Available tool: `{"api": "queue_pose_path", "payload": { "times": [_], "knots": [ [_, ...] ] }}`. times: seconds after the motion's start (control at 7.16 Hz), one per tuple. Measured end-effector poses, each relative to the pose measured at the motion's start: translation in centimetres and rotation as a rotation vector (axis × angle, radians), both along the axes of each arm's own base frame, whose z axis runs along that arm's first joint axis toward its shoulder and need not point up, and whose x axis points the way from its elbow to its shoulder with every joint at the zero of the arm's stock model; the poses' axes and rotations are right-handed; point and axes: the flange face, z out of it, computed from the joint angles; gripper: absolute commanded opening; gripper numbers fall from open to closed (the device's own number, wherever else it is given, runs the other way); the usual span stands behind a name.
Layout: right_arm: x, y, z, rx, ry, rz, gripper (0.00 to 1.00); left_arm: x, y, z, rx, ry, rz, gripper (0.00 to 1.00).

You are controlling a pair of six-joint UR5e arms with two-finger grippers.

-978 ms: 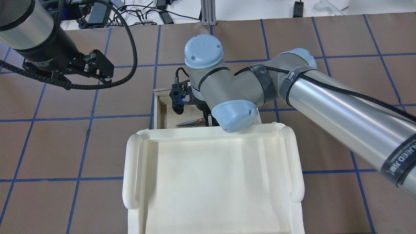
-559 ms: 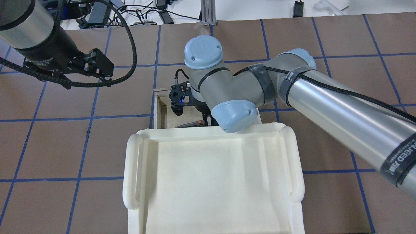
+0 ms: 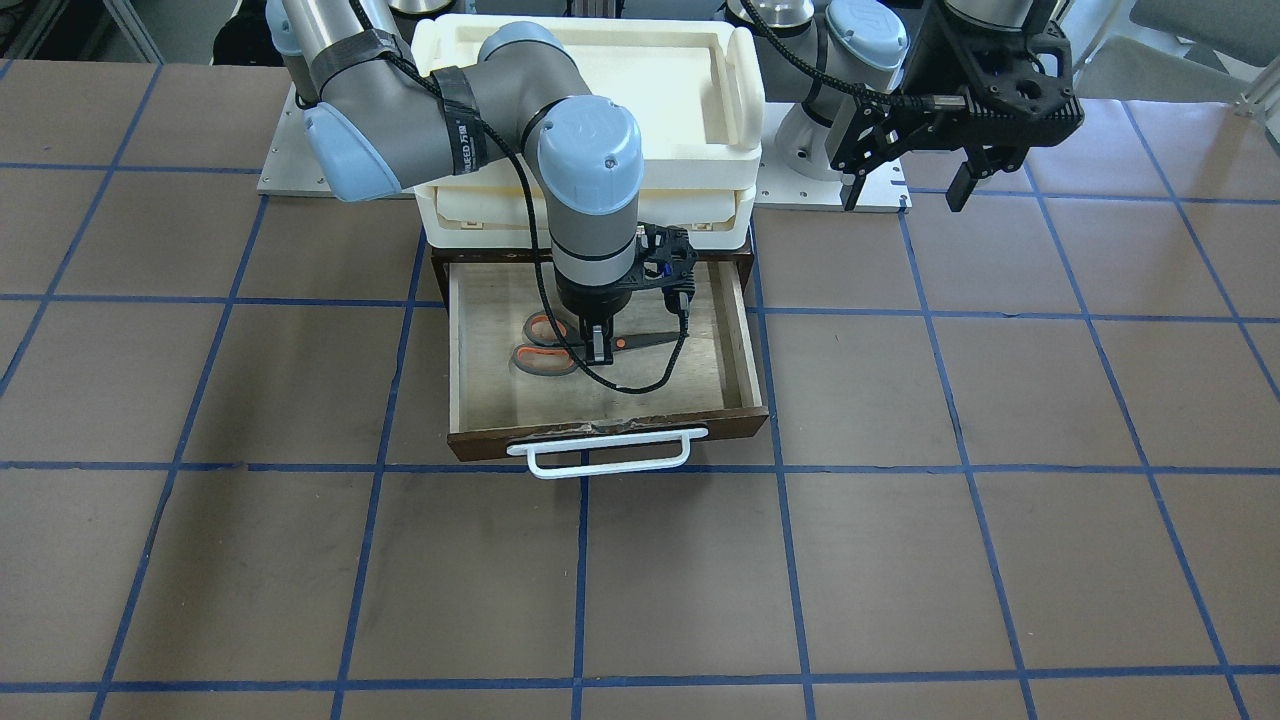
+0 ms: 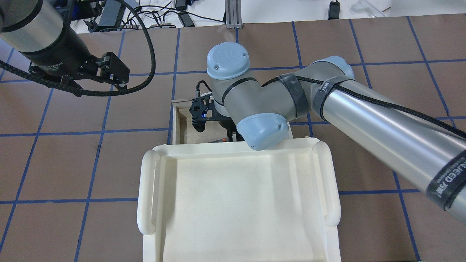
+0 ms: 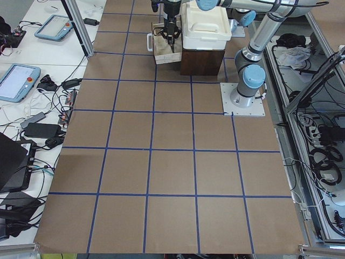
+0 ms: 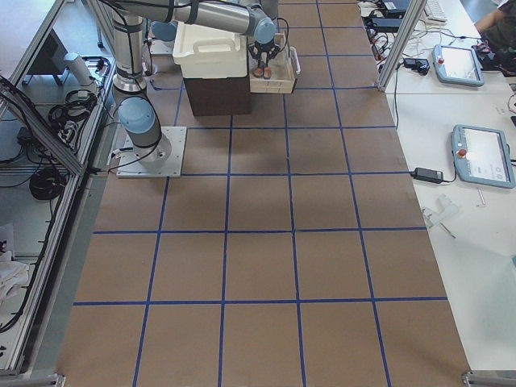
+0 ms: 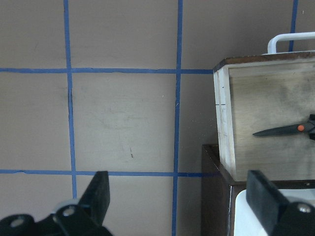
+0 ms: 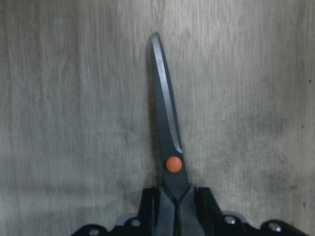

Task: Put scissors in drawer and close it
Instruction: 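Lower the scissors into the drawer and open the right gripper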

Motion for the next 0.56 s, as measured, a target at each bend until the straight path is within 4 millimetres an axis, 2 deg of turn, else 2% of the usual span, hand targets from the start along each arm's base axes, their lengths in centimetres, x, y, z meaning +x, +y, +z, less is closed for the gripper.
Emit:
{"api": "queue_pose_path", "payload": {
  "times": [0.14, 0.28, 0.56],
  "knots": [
    [0.1, 0.1, -0.1, 0.01, -0.006, -0.005, 1.0, -0.1, 0.0, 0.1, -0.002, -0.001, -0.001, 1.0],
    [0.1, 0.1, 0.0, 0.012, -0.011, -0.008, 1.0, -0.1, 0.2, 0.3, -0.003, -0.005, -0.001, 1.0],
    [0.3, -0.6, 1.6, -0.02, -0.025, -0.01, 1.0, -0.1, 0.1, 0.1, 0.004, -0.007, -0.003, 1.0]
  ]
}}
